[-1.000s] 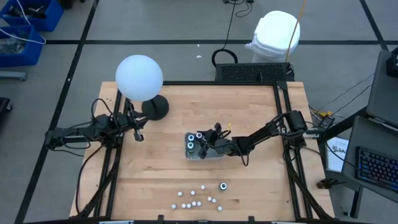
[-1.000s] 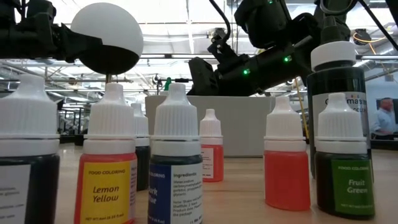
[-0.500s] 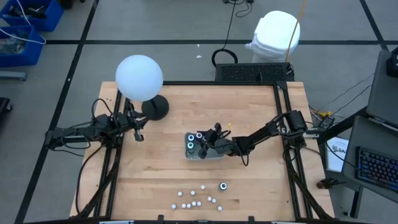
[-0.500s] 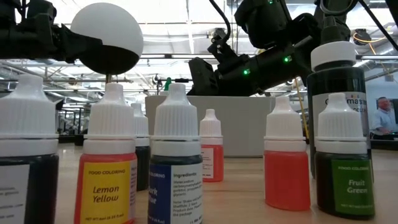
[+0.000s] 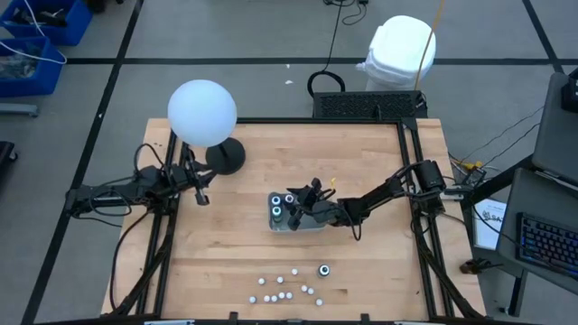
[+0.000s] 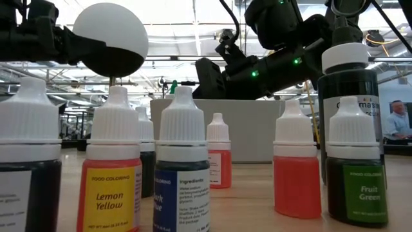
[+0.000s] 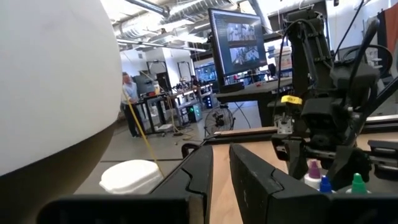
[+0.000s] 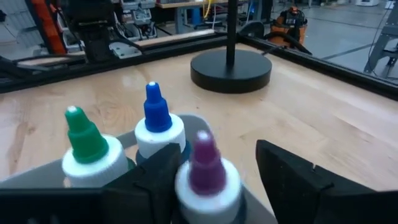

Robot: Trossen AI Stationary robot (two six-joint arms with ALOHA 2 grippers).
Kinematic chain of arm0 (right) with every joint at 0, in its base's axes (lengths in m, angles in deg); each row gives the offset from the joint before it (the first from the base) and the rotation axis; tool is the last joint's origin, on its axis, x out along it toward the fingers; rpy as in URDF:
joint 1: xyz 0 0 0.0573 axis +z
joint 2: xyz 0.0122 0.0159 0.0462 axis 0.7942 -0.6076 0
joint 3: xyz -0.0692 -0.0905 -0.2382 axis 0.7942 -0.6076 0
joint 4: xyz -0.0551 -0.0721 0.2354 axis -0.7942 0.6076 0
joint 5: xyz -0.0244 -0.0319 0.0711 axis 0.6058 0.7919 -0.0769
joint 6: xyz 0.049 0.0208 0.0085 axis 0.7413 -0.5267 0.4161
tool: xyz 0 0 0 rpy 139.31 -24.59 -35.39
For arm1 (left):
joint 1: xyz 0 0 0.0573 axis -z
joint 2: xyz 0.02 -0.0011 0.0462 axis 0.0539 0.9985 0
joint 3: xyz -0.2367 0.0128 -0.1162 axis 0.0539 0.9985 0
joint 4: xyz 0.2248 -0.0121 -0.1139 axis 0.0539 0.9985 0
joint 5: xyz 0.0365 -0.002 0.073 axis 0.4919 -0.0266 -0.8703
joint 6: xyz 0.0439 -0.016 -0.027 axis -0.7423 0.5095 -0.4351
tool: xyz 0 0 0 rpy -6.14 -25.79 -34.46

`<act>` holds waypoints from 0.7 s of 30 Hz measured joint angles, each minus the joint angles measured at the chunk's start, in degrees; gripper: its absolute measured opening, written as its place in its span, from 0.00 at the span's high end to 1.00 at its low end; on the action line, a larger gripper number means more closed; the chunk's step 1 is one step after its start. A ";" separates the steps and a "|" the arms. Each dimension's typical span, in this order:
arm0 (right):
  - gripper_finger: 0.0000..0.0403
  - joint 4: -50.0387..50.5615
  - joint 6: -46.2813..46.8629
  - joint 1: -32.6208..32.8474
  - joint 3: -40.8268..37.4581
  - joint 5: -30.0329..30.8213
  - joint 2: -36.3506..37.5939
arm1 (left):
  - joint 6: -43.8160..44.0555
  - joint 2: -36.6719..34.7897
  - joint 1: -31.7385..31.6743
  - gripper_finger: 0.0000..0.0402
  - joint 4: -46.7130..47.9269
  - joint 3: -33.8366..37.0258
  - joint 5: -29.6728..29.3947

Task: Pick & Place food coloring
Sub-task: Put the large violet food coloring bottle into the gray bin, then adjust the gray bin

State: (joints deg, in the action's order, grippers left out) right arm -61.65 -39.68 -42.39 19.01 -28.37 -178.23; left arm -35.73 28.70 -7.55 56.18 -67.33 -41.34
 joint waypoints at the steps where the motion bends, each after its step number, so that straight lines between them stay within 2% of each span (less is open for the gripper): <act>1: 0.50 -0.01 -0.01 0.00 0.00 -0.37 0.00 | -0.01 0.01 0.01 0.84 0.17 0.00 0.00; 9: 0.50 -0.59 -2.39 0.00 0.01 -1.03 0.82 | -0.03 0.00 0.01 0.84 0.43 0.00 0.00; 15: 0.49 0.17 -7.57 0.00 0.02 -0.83 5.38 | 0.29 0.00 0.00 0.84 0.57 0.00 0.14; 18: 0.49 2.52 -12.24 0.05 0.03 1.43 9.39 | 1.61 0.02 -0.01 0.84 2.75 0.00 3.16; 21: 0.51 8.89 -13.74 1.30 0.05 4.91 14.86 | 1.39 0.02 -0.01 0.84 3.34 0.00 9.19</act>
State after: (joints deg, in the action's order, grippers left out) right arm -52.76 -53.41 -41.09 19.06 -23.46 -163.38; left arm -34.34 28.72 -7.56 59.53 -67.33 -32.15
